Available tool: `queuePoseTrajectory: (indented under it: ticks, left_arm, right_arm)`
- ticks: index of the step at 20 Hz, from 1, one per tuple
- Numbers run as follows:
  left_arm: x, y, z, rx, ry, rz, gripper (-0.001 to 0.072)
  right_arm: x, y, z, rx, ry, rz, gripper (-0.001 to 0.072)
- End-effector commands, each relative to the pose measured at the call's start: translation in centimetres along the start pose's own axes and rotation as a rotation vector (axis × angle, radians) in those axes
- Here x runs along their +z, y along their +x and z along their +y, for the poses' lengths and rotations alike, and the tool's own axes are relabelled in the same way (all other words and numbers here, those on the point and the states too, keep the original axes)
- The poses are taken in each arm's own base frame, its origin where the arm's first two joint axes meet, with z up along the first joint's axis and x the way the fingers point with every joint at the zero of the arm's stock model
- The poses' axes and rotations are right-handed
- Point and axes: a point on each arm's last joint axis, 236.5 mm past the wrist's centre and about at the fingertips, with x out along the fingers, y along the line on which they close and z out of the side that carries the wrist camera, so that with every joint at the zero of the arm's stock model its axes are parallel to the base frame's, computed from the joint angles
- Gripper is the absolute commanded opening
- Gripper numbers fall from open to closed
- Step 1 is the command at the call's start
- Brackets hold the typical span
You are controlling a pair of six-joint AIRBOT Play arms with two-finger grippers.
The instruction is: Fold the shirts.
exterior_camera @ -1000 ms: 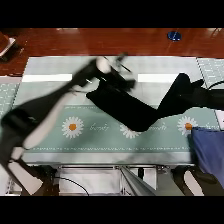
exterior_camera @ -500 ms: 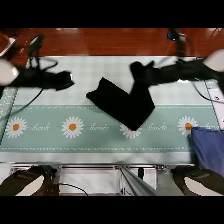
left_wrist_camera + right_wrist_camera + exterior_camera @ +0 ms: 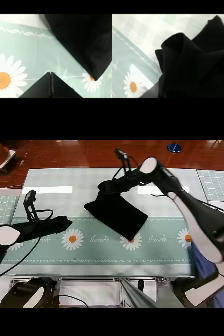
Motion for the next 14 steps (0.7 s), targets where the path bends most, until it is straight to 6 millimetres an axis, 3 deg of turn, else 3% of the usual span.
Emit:
queuePoseTrajectory:
  ticks: [1,3,5,7,9,12,14]
  left_arm:
    - [-0.1,1.0,0.8,-0.004,-0.044,-0.023,0.0020]
    - [-0.2,1.5,1.1,0.006,-0.053,-0.011,0.0020]
    - [-0.4,1.9,1.5,0.017,-0.061,0.004,0.0019]
    - [-0.6,2.3,1.8,0.024,-0.067,0.017,0.0019]
    - [-0.8,2.5,2.0,0.030,-0.071,0.026,0.0019]
    - [-0.8,2.6,2.0,0.031,-0.073,0.028,0.0020]
    - [-1.0,2.6,1.9,0.029,-0.067,0.033,0.0020]
  right_arm:
    - [0.2,4.0,0.8,0.078,0.058,0.025,0.0389]
    - [0.4,3.9,1.1,0.106,0.054,0.024,0.0412]
    - [1.0,1.7,0.5,0.110,0.076,0.030,0.0411]
    - [1.3,-3.0,-0.7,0.105,0.073,0.051,0.0410]
    - [0.4,-9.4,-2.5,0.048,0.042,0.095,0.0410]
    - [-2.8,-19.0,-7.8,-0.251,0.023,0.096,0.0409]
    - [-5.2,-23.2,-10.7,-0.439,0.091,-0.056,0.0396]
